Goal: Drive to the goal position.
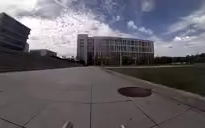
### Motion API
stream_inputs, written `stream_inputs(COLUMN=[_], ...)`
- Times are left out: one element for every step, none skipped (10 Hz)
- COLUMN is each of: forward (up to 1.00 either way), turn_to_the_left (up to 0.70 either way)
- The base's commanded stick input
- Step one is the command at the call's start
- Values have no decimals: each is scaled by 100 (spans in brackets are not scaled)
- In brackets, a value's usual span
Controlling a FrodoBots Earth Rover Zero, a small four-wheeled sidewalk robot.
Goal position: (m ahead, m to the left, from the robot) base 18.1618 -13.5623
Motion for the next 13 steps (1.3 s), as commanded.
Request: stream_inputs(forward=[5, 5, 5, 5, 5, 5, 5, 5, 5, 5, 5, 5, 5], turn_to_the_left=[0, 0, 0, 0, 0, 0, 0, 0, 0, 0, 0, 0, 0])
